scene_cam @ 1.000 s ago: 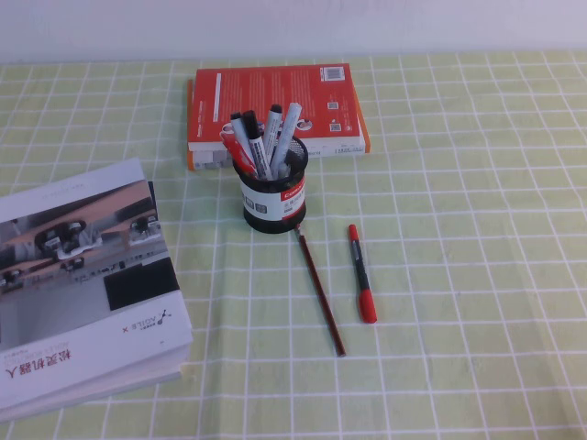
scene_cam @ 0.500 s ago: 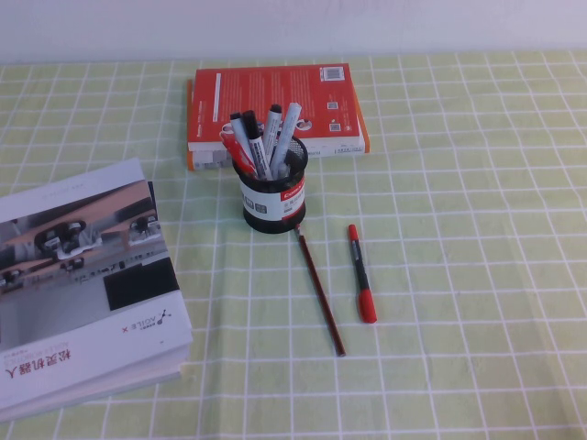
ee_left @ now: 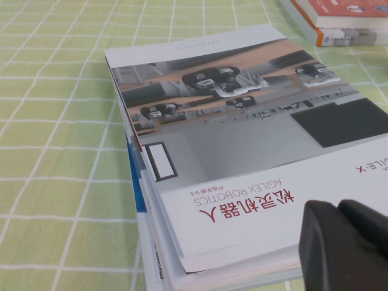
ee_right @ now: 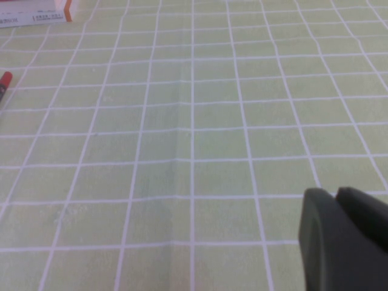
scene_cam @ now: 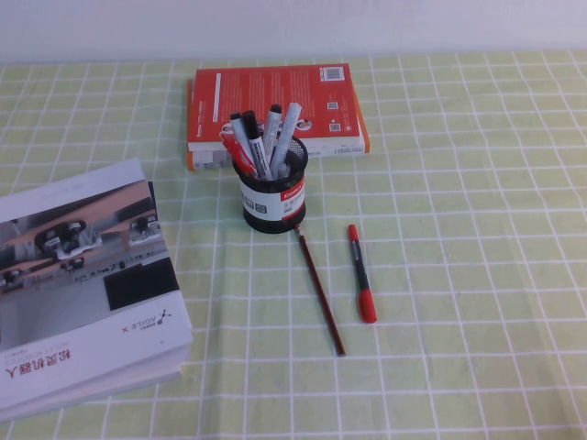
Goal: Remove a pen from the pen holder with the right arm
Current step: 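Take a marker out of the pen holder and lay it on the table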
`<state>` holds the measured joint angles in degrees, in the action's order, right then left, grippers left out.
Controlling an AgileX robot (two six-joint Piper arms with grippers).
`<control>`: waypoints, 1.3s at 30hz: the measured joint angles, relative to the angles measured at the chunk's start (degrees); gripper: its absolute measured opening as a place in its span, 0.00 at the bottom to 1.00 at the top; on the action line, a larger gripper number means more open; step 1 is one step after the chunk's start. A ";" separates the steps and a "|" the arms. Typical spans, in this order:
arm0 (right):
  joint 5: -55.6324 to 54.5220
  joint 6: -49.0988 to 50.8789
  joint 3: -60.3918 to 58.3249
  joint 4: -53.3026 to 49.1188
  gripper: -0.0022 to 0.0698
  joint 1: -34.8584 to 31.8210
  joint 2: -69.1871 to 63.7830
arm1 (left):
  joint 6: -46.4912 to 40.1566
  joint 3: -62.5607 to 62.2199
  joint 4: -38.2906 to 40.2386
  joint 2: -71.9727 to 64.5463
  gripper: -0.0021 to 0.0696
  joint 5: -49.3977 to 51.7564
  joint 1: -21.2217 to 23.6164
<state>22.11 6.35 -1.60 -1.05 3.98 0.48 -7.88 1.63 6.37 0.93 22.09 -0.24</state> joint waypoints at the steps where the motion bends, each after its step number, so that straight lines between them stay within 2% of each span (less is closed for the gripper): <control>1: 0.00 0.00 0.00 0.00 0.01 0.00 0.00 | 0.00 0.00 0.00 0.00 0.02 0.00 0.00; 25: -1.56 0.00 0.00 2.72 0.01 0.00 0.00 | 0.00 0.00 0.00 0.00 0.02 0.00 0.00; 35: -16.91 0.00 0.00 18.45 0.01 0.00 0.00 | 0.00 0.00 0.00 0.00 0.02 0.00 0.00; 39: -18.46 0.00 0.00 24.69 0.01 0.00 0.00 | 0.00 0.00 0.00 0.00 0.02 0.00 0.00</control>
<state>3.65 6.35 -1.60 23.64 3.98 0.48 -7.88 1.63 6.37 0.93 22.09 -0.24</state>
